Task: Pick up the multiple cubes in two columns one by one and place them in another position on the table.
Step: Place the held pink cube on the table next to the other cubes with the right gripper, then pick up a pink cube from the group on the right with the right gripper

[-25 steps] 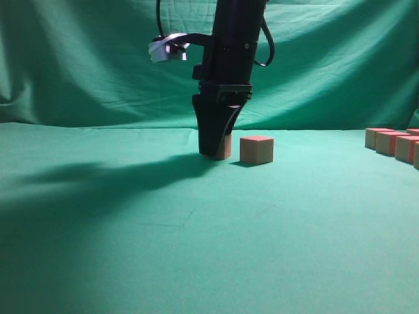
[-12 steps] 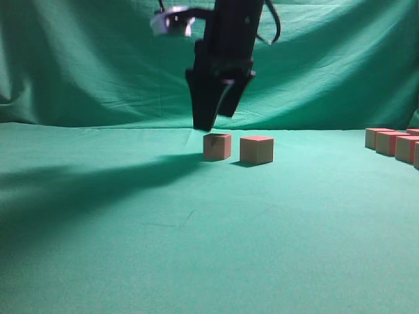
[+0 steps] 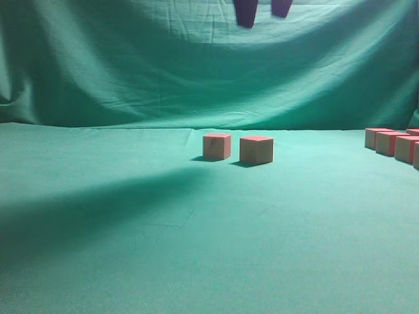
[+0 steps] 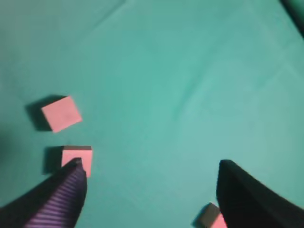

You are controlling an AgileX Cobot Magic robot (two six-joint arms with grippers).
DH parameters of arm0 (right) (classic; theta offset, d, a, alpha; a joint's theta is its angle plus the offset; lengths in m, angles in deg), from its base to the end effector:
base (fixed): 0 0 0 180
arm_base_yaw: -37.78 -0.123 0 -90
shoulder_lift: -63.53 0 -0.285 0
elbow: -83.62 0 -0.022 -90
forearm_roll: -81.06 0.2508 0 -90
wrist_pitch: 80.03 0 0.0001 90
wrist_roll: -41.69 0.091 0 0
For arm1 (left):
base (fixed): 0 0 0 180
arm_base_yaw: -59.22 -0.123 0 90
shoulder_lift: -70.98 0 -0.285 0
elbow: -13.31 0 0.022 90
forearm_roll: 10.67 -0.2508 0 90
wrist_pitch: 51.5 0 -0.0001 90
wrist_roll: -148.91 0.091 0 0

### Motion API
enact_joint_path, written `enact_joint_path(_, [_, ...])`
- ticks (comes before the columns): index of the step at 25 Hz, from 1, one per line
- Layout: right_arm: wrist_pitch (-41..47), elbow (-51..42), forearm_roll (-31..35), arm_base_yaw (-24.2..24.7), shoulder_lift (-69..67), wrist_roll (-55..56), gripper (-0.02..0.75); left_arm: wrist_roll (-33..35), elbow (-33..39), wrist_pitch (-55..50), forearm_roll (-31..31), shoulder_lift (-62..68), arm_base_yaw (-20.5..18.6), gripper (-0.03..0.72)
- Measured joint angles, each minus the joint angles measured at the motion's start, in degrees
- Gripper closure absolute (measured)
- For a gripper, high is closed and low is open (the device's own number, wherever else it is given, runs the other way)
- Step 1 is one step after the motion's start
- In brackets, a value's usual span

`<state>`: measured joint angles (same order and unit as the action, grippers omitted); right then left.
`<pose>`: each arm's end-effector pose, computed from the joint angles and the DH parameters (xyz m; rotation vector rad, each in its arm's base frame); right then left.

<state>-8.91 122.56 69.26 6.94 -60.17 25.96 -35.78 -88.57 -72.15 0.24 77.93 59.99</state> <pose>0.3892 0.2119 0.3236 -1.0948 2.4586 -0.2043 0.0525 -0.0068 0.1768 -0.1806 1.8372 -0.2530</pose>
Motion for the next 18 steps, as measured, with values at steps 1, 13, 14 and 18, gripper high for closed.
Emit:
enact_joint_path(1, [0.0,0.0,-1.7,0.0,1.2,3.4,0.179,0.0,0.0,0.0,0.0,0.0,0.0,0.688])
enact_joint_path(13, [0.3,-18.9,-7.4,7.5,22.2,25.5,0.179,0.0,0.0,0.0,0.0,0.0,0.0,0.688])
enact_joint_path(14, [0.3,-21.9,-7.3,9.2,23.5,27.0,0.179,0.0,0.0,0.0,0.0,0.0,0.0,0.688])
enact_joint_path(18, [0.3,-35.6,-4.4,14.5,26.4,29.8,0.179,0.0,0.0,0.0,0.0,0.0,0.0,0.688])
